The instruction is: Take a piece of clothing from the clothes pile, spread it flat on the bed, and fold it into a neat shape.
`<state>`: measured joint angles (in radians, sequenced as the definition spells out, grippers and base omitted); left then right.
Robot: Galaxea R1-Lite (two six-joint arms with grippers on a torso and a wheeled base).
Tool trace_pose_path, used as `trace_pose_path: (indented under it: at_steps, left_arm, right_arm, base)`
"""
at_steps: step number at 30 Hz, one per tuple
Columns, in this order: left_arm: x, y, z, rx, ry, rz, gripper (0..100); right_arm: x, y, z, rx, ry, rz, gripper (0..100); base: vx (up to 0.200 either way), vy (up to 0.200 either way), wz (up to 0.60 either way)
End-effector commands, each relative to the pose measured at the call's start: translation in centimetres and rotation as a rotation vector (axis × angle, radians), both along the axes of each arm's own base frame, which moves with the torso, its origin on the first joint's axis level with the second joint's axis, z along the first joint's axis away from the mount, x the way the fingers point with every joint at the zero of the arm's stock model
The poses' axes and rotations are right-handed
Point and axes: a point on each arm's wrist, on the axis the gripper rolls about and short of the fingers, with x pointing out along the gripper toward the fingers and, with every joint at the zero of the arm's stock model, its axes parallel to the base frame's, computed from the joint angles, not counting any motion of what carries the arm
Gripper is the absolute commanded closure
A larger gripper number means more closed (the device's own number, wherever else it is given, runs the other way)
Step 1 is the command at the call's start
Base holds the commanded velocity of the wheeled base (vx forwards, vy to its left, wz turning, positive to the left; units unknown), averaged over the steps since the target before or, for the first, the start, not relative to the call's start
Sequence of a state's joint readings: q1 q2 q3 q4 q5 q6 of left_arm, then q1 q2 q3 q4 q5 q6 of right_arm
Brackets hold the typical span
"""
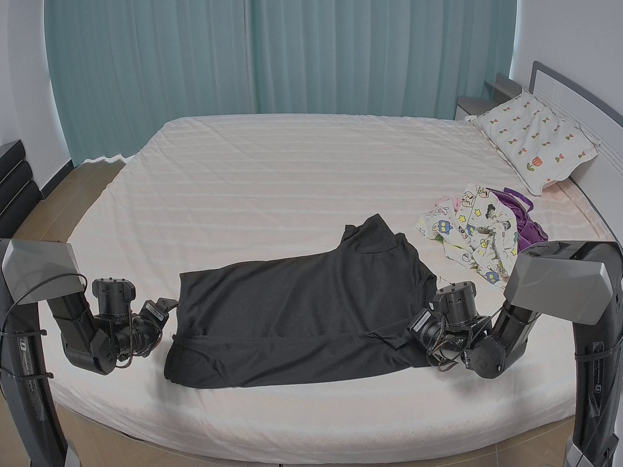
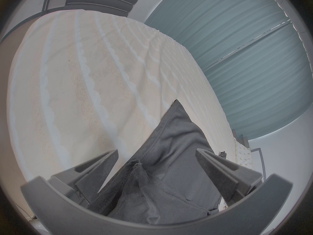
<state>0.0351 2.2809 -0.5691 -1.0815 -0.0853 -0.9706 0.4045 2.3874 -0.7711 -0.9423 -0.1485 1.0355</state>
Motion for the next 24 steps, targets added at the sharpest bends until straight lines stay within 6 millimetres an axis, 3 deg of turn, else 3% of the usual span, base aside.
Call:
trace_pose_path:
  at_steps: [1, 10, 16, 24]
  left_arm:
    - [0.0, 0.0, -0.2, 0.0, 0.003, 0.001, 0]
    - [0.0, 0.0, -0.2, 0.0, 0.002, 0.001, 0]
    - [0.0, 0.0, -0.3, 0.002, 0.003, 0.001, 0]
    - [0.1, 0.0, -0.2, 0.002, 0.002, 0.001, 0]
  right_arm:
    - [-0.2, 0.0, 0.1, -0.037, -0.01, -0.038, 100]
    - [-1.2, -0.4, 2.9, -0.028, -0.047, -0.028, 100]
    - [-2.2, -0.8, 6.9, -0.001, 0.016, 0.05, 100]
    - [-2.0, -1.0, 9.1, -0.061, 0.059, 0.097, 100]
  base:
    - [0.0, 0.0, 0.0]
    - [0.0, 0.0, 0.0]
    - [0.0, 0.0, 0.0]
    - [0.0, 0.0, 0.0]
